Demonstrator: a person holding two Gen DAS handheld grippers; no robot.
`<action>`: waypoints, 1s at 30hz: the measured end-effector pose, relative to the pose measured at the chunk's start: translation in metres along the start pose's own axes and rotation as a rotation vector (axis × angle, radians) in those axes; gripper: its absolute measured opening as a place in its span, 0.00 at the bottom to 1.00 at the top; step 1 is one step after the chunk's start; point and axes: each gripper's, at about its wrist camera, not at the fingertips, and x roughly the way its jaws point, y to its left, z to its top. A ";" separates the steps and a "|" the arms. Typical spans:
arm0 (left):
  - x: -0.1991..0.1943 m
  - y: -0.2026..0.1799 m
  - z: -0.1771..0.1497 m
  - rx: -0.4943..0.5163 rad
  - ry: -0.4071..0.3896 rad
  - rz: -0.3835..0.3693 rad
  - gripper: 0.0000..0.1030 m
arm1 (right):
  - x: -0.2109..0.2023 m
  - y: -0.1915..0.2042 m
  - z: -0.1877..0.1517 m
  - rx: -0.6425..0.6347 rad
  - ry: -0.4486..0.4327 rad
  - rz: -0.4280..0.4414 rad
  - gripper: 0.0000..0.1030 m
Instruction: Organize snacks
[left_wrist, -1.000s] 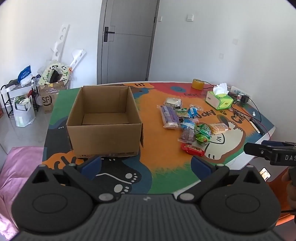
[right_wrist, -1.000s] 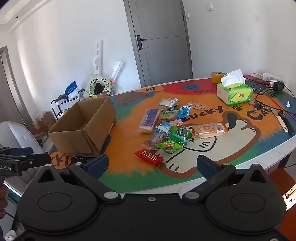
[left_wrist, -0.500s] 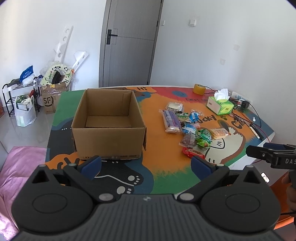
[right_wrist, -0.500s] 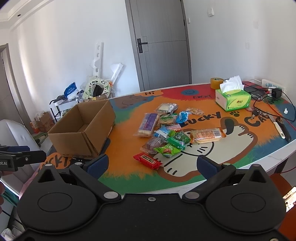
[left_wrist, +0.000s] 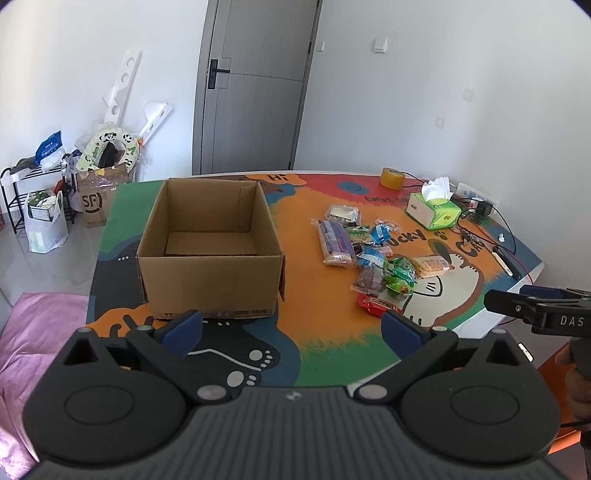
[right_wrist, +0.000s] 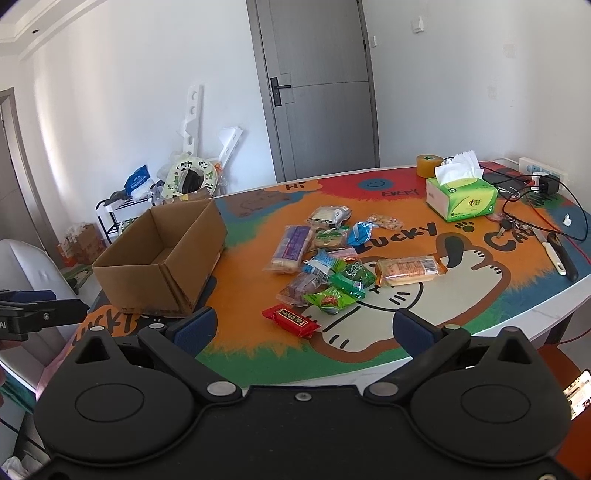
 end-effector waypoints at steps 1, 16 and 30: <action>0.000 0.000 0.000 -0.001 0.000 -0.001 0.99 | 0.000 0.000 0.000 -0.001 0.000 -0.001 1.00; -0.001 -0.002 0.002 -0.001 -0.011 0.002 0.99 | 0.000 0.000 -0.001 -0.008 0.000 -0.004 1.00; -0.002 -0.003 0.003 -0.003 -0.017 -0.001 0.99 | -0.001 -0.003 0.000 -0.015 -0.006 -0.009 1.00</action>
